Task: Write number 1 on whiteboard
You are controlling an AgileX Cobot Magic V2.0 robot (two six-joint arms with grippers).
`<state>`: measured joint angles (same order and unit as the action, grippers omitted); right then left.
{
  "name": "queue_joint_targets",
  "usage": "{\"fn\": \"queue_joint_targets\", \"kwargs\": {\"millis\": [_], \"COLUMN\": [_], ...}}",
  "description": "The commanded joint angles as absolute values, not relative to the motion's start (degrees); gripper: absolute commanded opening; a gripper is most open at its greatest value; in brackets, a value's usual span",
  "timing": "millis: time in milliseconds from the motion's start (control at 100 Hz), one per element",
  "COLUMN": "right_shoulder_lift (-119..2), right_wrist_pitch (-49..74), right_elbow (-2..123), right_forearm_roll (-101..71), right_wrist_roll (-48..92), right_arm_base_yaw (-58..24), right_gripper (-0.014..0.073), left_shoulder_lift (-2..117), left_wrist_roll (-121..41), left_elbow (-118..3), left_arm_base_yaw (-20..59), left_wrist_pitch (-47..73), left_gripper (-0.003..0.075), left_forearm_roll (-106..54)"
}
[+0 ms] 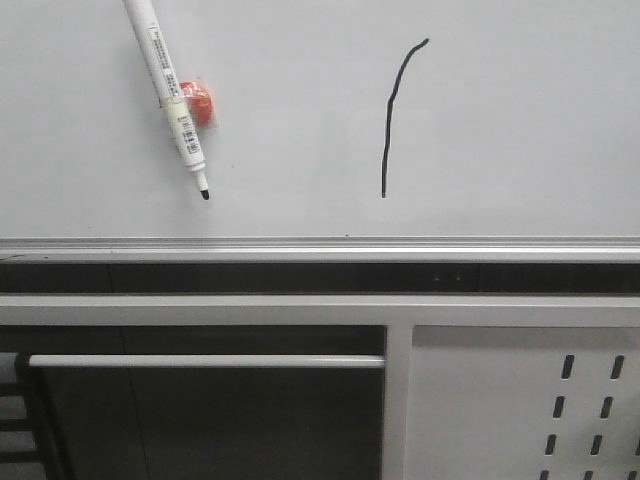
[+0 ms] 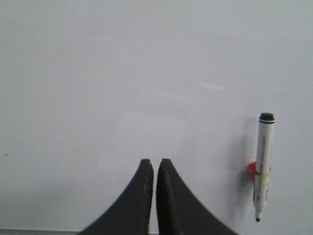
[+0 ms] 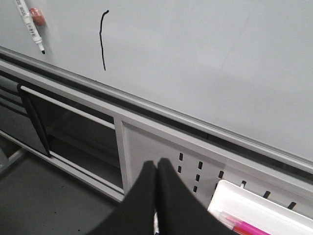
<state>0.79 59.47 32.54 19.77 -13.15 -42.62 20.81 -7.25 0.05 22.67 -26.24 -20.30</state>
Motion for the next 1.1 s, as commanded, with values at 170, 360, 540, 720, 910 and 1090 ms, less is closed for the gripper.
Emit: {"fn": "queue_joint_targets", "kwargs": {"millis": [170, 360, 540, 720, 910, 1090], "right_shoulder_lift": [-0.19, -0.19, -0.19, -0.19, -0.19, -0.19], "right_wrist_pitch": [55.35, 55.35, 55.35, 55.35, 55.35, 55.35], "right_elbow": [33.69, 33.69, 33.69, 33.69, 33.69, 33.69], "right_forearm_roll": [21.41, 21.41, 21.41, 21.41, 21.41, 21.41], "right_wrist_roll": [-12.71, -12.71, -12.71, -12.71, -12.71, -12.71], "right_arm_base_yaw": [-42.33, -42.33, -42.33, -42.33, -42.33, -42.33], "right_gripper": [-0.0079, -0.0079, -0.0079, -0.0079, -0.0079, -0.0079], "left_shoulder_lift": [4.8, -1.92, -1.68, -1.68, -1.79, -1.79], "left_wrist_roll": [-7.37, -7.37, -7.37, -0.7, 13.65, 13.46], "left_elbow": [-0.86, -0.86, -0.86, -0.74, 1.35, 1.54], "left_arm_base_yaw": [12.67, 9.92, 9.81, 9.4, 8.29, 7.98], "left_wrist_pitch": [-14.66, -14.4, -15.18, -13.01, -7.52, 5.43], "left_gripper": [-0.0018, -0.0018, -0.0018, -0.0018, -0.0018, -0.0018], "left_forearm_roll": [-19.1, -16.1, -16.46, -7.15, 6.97, 9.33]}}
